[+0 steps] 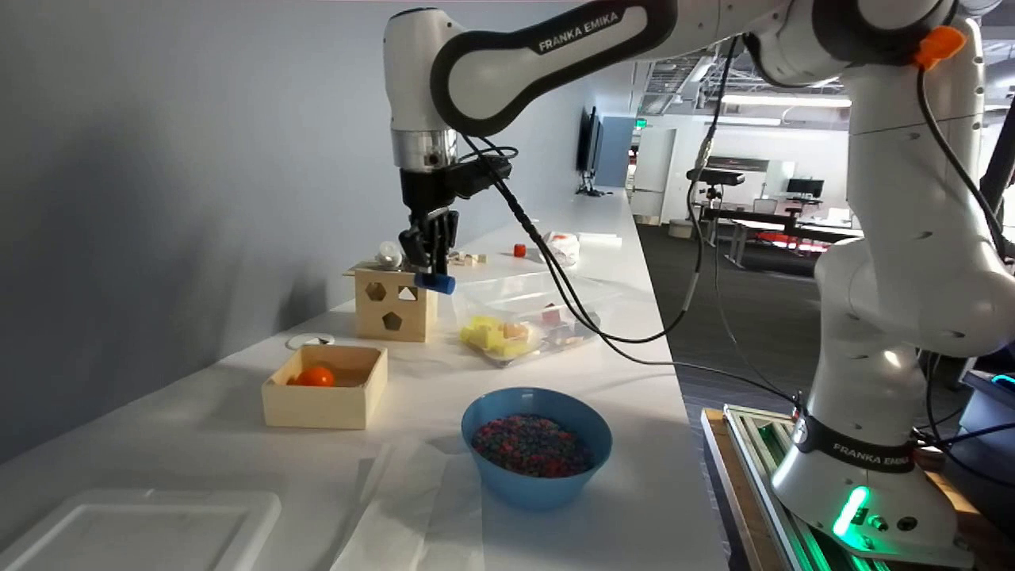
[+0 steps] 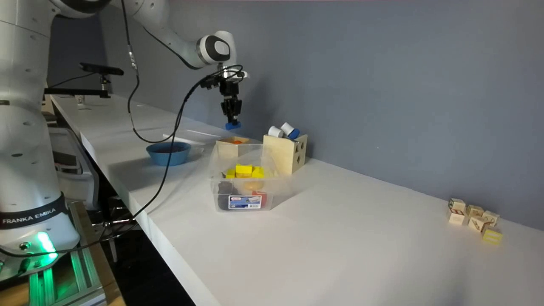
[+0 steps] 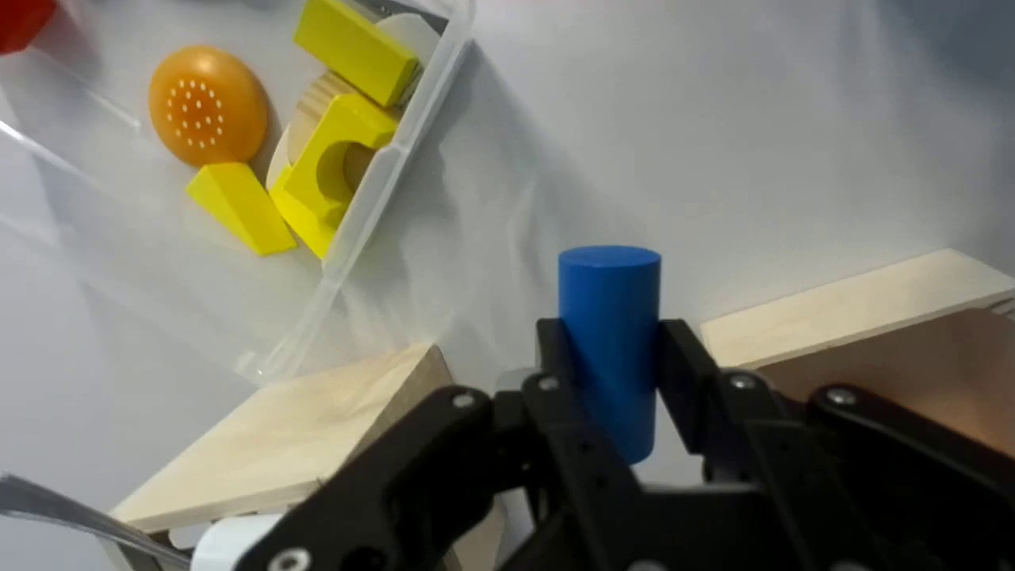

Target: Remove a blue block from the lunchbox and put it in the small wooden box

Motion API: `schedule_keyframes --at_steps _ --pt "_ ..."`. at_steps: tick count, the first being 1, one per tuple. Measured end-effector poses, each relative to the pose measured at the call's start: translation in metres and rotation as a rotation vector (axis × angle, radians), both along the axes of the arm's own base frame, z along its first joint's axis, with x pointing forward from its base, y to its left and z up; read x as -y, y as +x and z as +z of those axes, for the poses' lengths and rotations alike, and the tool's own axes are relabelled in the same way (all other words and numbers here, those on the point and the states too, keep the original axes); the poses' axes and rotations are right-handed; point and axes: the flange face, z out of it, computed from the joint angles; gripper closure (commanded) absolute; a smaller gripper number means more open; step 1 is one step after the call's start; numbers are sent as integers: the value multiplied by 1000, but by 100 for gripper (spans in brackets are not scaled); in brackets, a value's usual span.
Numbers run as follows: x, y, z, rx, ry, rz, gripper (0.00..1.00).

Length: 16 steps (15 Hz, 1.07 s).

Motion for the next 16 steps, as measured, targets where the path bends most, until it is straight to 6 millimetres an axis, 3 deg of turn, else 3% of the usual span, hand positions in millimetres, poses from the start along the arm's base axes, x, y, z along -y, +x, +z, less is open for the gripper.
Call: schedule_keyframes --at_steps 5,9,10,14,15,16 --pt "-23 43 -10 -88 -9 257 92" --pt "-20 66 -18 -127 13 476 92" --pt "-17 70 -23 -143 23 525 67" --pt "-4 76 -40 -213 38 618 67" --pt "-4 76 -40 -215 38 622 92" --pt "-5 76 -39 -216 39 624 92"
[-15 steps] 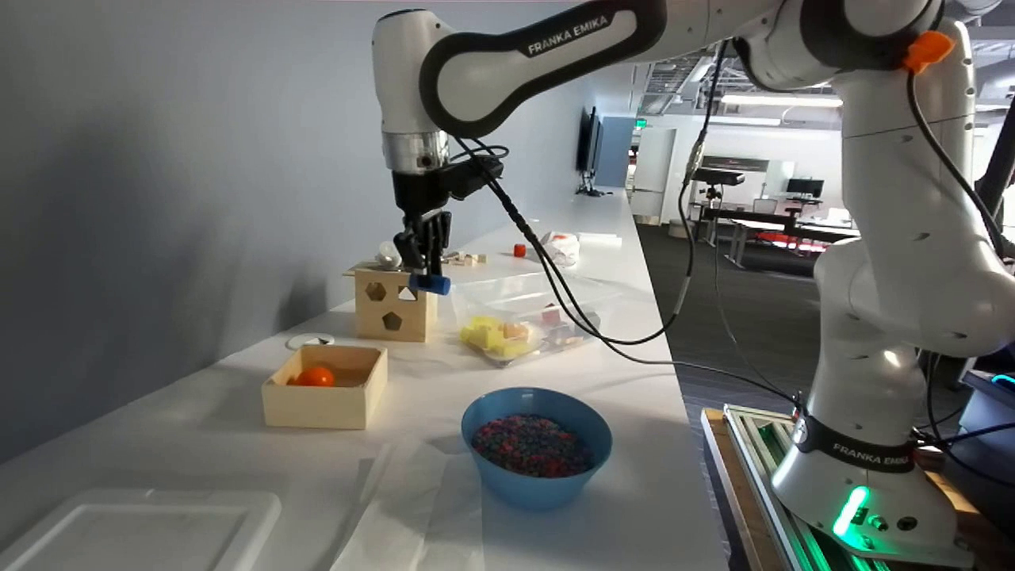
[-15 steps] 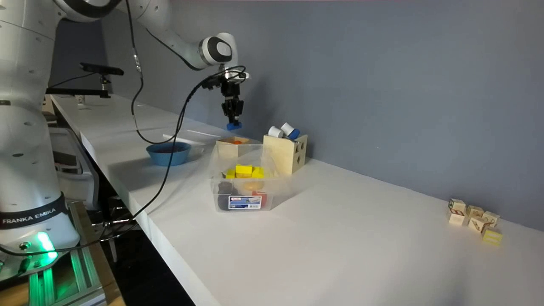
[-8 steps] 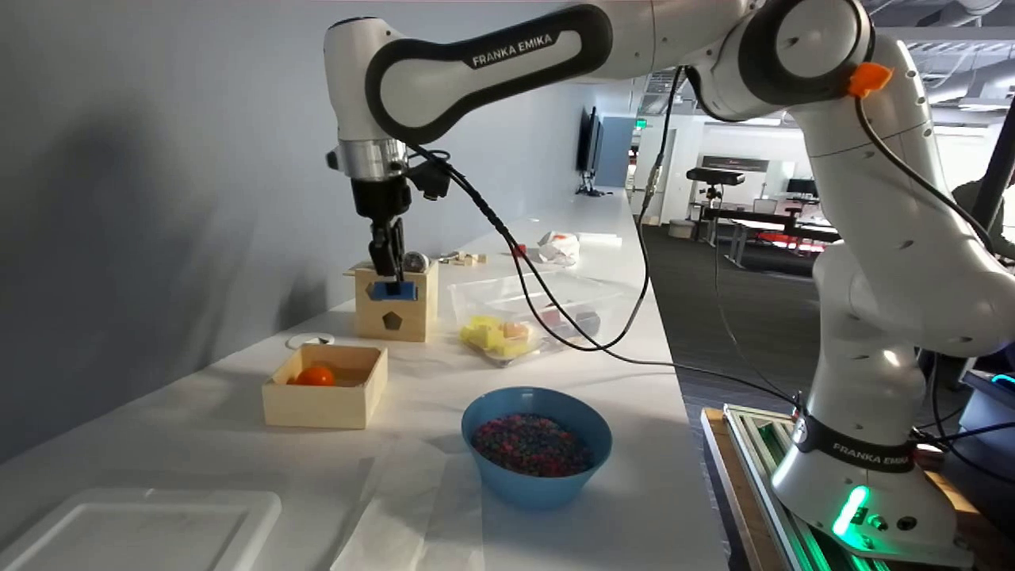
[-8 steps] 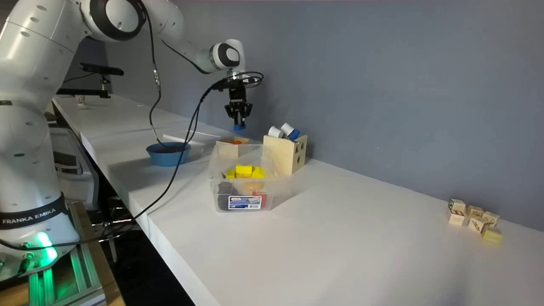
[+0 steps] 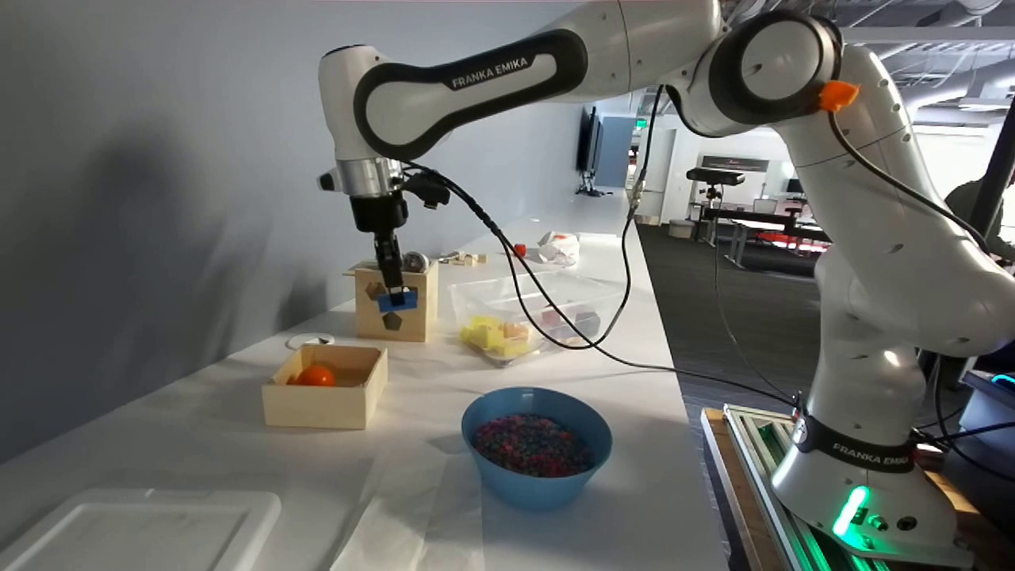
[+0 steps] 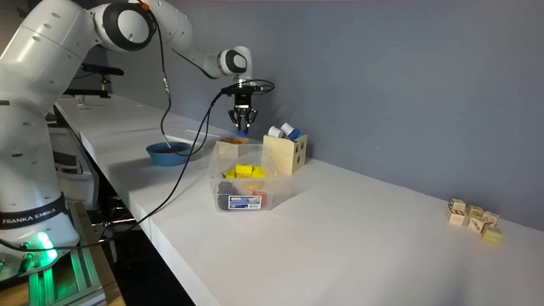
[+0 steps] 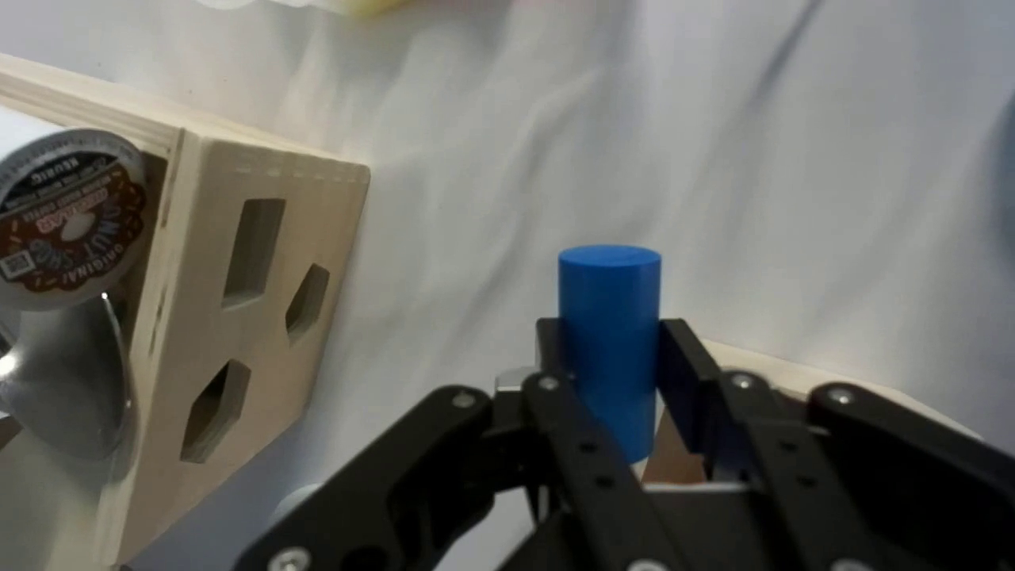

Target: Remove a blue block from the lunchbox and put it in the small wooden box

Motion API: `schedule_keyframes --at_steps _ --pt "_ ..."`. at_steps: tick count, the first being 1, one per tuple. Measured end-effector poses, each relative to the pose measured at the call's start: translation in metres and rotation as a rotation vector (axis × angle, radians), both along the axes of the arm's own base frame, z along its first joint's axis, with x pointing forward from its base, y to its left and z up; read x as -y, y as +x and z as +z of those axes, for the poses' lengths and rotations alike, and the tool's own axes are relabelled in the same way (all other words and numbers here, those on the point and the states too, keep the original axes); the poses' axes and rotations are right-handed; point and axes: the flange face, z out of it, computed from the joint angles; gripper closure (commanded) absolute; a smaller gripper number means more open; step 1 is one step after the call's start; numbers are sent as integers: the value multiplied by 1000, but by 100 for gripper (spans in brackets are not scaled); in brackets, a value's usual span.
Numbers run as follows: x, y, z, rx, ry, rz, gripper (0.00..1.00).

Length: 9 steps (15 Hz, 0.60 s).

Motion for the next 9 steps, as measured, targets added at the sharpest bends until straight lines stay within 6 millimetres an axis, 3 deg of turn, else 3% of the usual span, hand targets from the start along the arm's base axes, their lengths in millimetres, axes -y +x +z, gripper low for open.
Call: schedule_keyframes --at_steps 3,9 --pt "-7 1 -2 4 16 12 92" --pt "-74 1 -30 26 160 109 92"
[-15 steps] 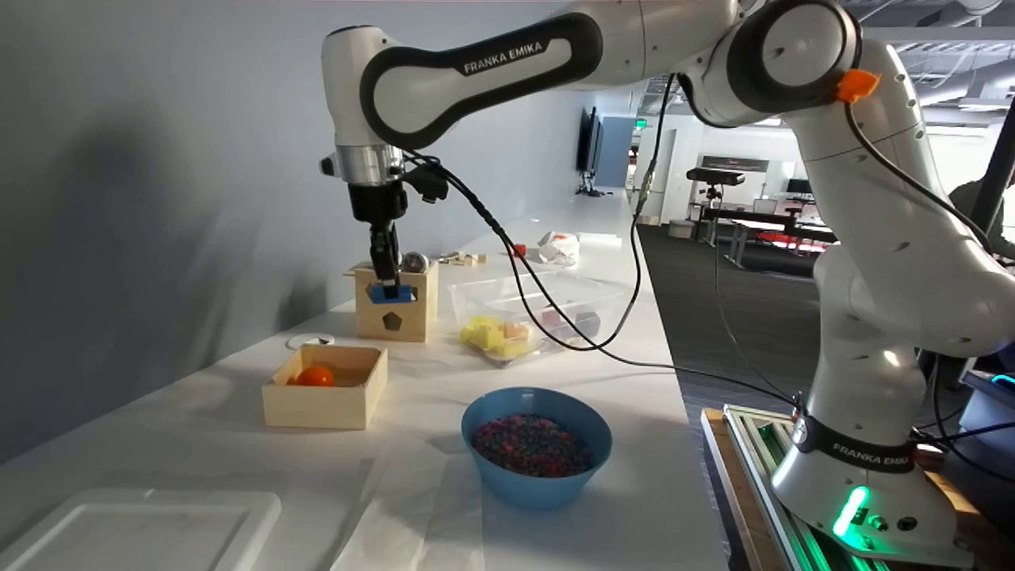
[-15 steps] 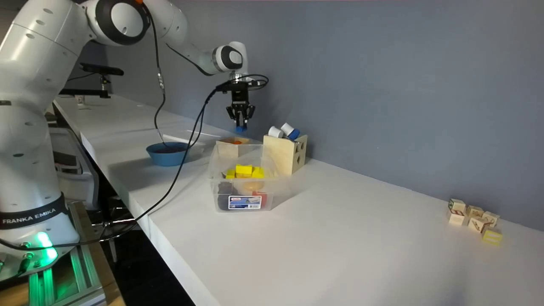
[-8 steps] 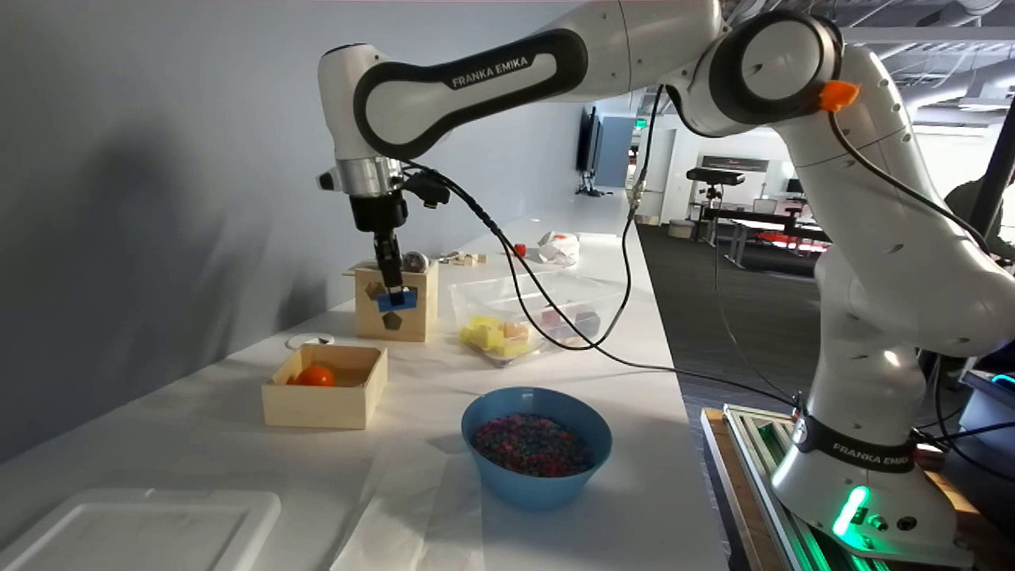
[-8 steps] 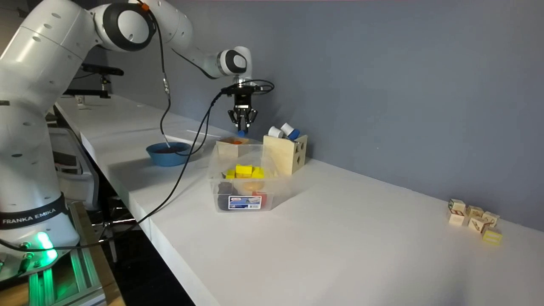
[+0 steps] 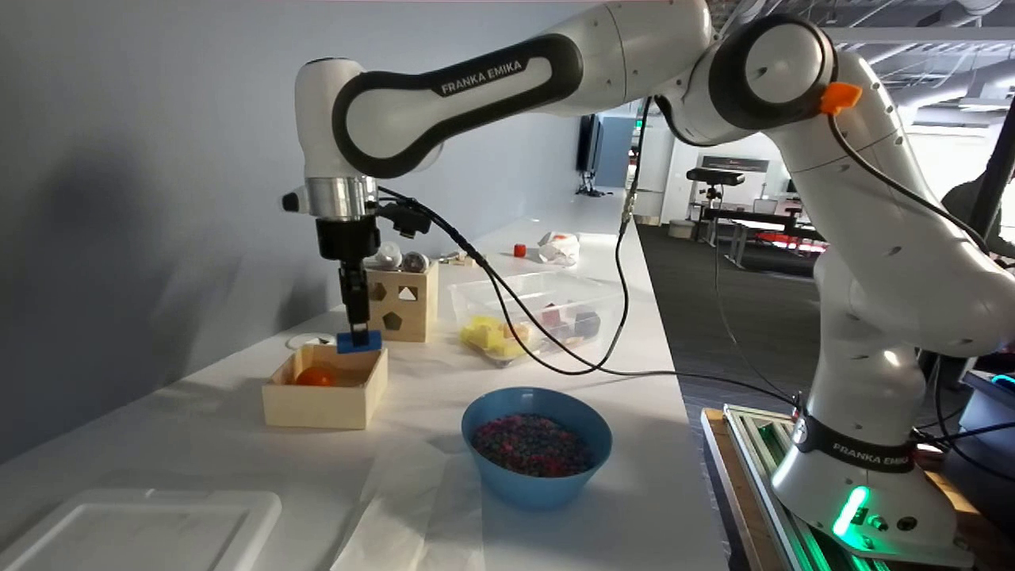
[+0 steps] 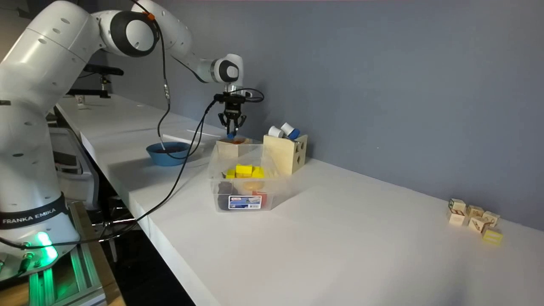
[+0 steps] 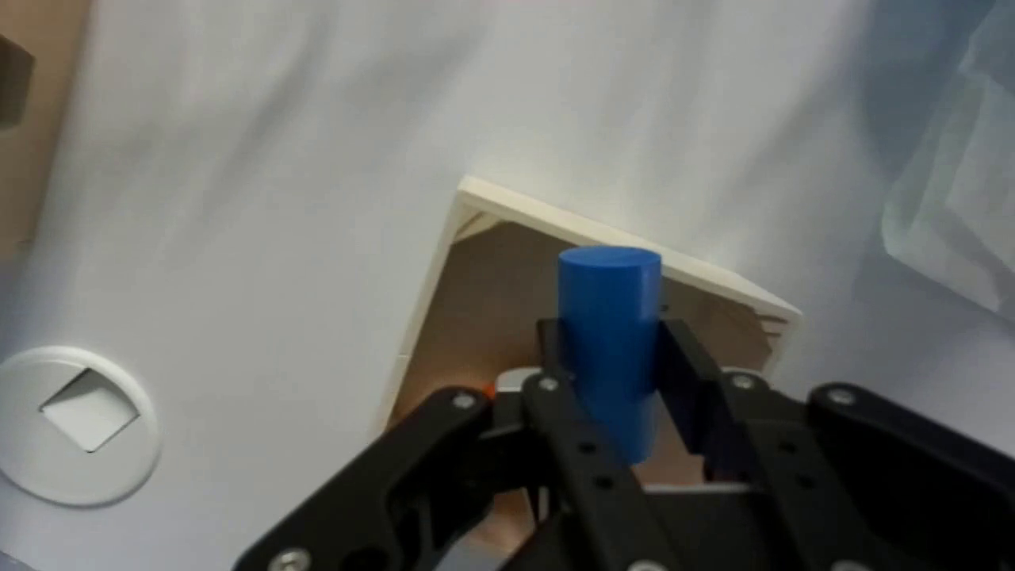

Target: Remove a blue block from the lunchbox and put it in the small wooden box

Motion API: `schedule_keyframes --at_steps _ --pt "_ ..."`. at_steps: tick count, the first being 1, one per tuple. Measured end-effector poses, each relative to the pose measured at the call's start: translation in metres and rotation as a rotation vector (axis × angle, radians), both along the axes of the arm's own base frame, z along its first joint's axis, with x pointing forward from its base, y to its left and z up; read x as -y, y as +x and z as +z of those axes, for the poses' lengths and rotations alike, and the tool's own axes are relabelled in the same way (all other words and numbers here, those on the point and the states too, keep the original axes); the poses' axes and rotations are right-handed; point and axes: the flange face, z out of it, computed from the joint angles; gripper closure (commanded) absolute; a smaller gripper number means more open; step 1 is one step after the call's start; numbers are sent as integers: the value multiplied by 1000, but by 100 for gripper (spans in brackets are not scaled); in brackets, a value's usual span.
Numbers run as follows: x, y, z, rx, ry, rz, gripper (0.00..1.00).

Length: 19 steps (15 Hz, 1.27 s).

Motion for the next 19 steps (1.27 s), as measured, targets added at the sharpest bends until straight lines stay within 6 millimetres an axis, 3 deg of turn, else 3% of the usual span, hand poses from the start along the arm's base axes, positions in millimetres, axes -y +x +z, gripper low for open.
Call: schedule_keyframes --at_steps 1,2,8,11,14,19 --pt "-5 -2 -4 -7 3 7 42" --pt "-8 -3 -7 -13 3 11 42" --pt "-10 -4 -17 -10 1 18 2" --pt "-15 -2 7 79 15 1 0" --pt "-3 -14 41 144 11 -146 0" --pt "65 -48 77 168 -32 -429 0"
